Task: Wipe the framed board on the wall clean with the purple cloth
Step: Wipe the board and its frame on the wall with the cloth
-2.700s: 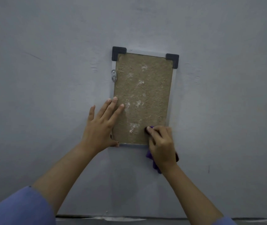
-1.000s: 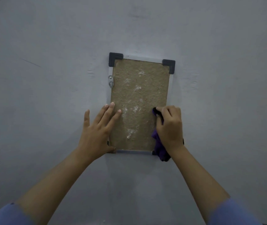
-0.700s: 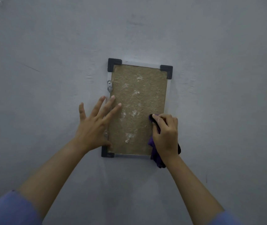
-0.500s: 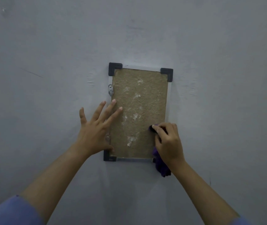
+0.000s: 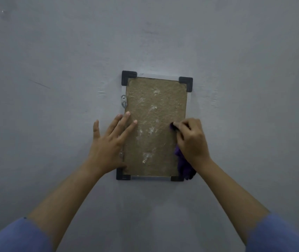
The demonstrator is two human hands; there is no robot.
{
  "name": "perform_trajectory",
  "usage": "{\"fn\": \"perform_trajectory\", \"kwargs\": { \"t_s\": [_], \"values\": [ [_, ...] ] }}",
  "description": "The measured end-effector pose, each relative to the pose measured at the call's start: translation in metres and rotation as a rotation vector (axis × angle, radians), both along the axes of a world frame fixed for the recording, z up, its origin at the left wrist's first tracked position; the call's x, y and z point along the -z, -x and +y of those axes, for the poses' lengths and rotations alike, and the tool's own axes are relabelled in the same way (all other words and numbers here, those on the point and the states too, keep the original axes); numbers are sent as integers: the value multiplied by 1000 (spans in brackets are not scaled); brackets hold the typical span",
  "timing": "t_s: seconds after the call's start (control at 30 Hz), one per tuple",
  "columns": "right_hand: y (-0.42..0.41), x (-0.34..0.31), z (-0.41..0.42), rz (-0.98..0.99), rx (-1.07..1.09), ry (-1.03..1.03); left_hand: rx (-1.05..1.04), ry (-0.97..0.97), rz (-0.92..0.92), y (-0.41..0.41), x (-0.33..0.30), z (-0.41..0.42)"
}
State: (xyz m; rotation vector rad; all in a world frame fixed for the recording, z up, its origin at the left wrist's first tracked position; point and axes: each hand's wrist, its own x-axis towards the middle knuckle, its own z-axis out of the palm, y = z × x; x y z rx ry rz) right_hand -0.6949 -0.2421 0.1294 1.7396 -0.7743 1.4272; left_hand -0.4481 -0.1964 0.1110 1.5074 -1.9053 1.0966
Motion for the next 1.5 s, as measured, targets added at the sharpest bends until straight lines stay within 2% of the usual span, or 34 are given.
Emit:
{"fn": "perform_trajectory", "kwargs": {
  "t_s": [0.2, 0.33, 0.4, 0.57, 0.7, 0.9, 1.07, 1.17, 1.3, 1.5],
  "values": [
    [-19, -45, -5, -164, -46, 10, 34, 15, 11, 1, 0, -1],
    [-26, -18, -1, 90, -37, 38, 35, 26, 1, 0, 0, -2],
    [-17, -8, 0, 142, -25, 29, 41, 22, -3, -1, 0, -3],
    [-6, -38, -4, -122, -24, 41, 29, 29, 6, 0, 0, -2],
    [-26, -64, -9, -187, -37, 65, 25, 44, 11, 1, 1, -3],
    [-22, -44, -6, 45, -20, 79, 35, 48, 9, 0, 1, -3],
    [-4, -66, -6, -188, -15, 60, 52, 59, 15, -1, 2, -4],
    [-13, -93, -6, -237, -27, 66, 49, 50, 3, -2, 2, -6],
    [-33, -103, -8, -159, -59, 88, 47, 41, -1, -3, 2, -6],
    [-33, -53, -8, 15, -69, 42, 24, 24, 17, 1, 2, -3]
  ]
}}
